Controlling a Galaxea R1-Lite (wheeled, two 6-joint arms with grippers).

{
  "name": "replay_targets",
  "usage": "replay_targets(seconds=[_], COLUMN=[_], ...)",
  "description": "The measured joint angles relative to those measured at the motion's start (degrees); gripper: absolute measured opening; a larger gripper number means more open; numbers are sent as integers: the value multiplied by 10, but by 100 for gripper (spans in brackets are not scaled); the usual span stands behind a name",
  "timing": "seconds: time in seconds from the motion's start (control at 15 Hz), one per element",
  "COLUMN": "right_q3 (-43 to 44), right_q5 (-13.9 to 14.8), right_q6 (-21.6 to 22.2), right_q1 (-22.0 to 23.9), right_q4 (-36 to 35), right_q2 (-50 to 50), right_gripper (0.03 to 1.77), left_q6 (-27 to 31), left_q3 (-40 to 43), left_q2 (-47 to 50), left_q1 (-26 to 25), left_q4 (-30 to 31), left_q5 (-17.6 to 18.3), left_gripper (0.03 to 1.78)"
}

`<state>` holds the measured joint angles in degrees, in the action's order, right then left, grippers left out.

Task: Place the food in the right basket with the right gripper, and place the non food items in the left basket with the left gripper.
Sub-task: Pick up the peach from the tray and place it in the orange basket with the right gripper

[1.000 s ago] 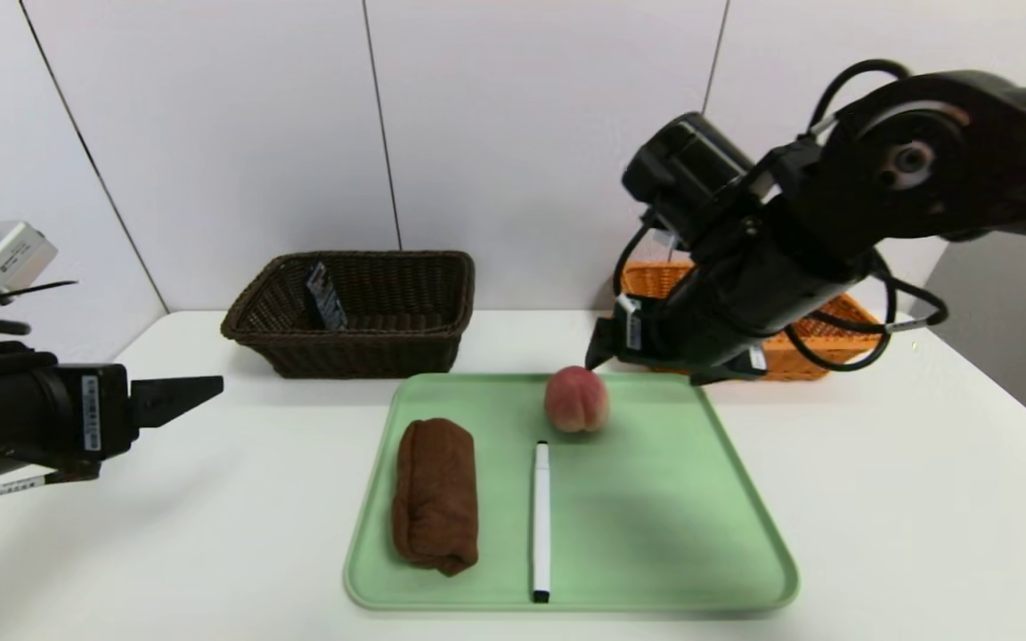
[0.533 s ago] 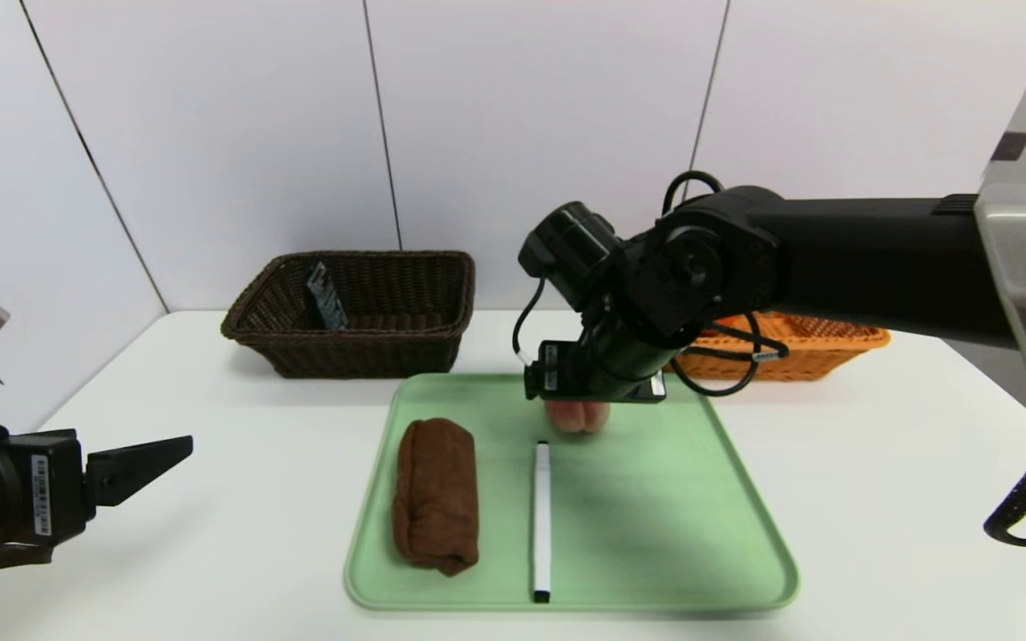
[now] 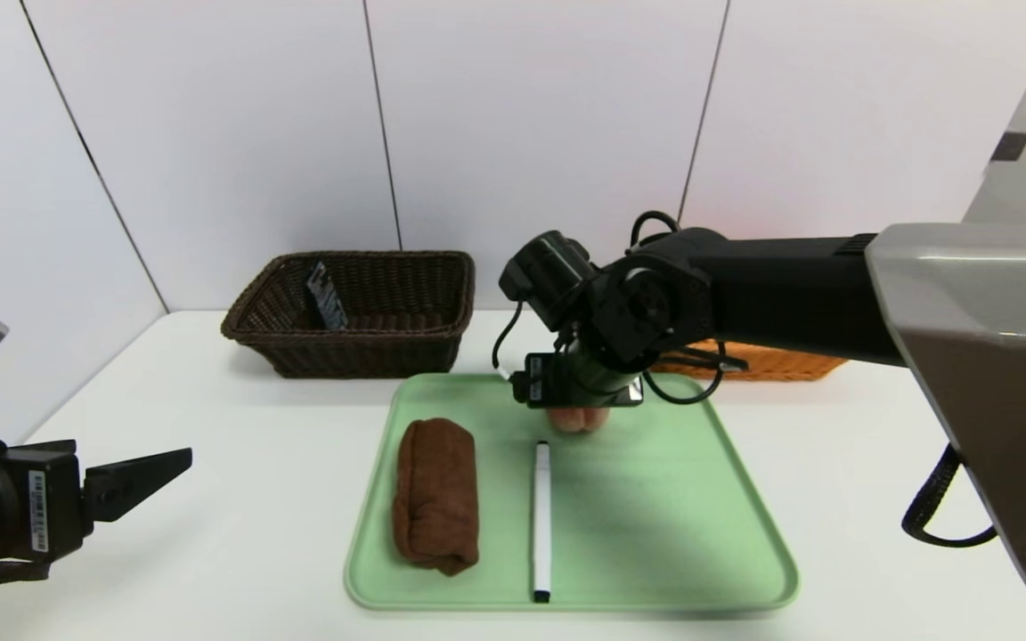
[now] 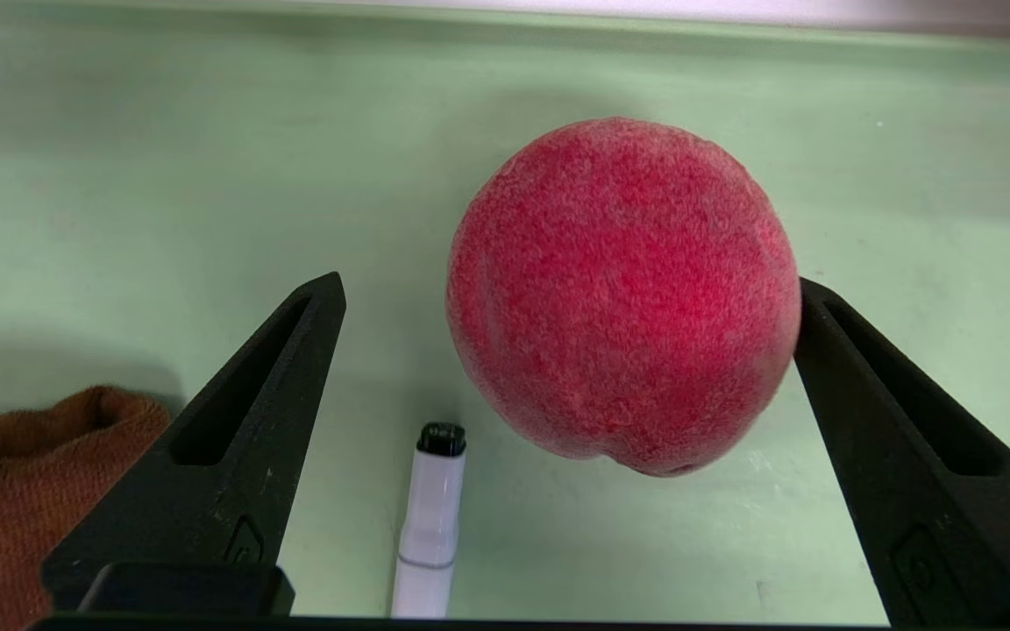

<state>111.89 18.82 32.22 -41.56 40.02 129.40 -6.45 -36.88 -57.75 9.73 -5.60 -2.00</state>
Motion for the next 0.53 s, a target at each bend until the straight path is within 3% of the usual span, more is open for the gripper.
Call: replay_targets(seconds=[0.53], right_q3=[0], right_q5=[3], right_q6=[-14], right_q1=[5], right_q4=[-35], right_q2=[34], right_gripper=[170], left_q6=[0], left_q3=[7], left_q2=[6], left_q1=[0], left_q4=[1], left_q5=[0], left_gripper=[169])
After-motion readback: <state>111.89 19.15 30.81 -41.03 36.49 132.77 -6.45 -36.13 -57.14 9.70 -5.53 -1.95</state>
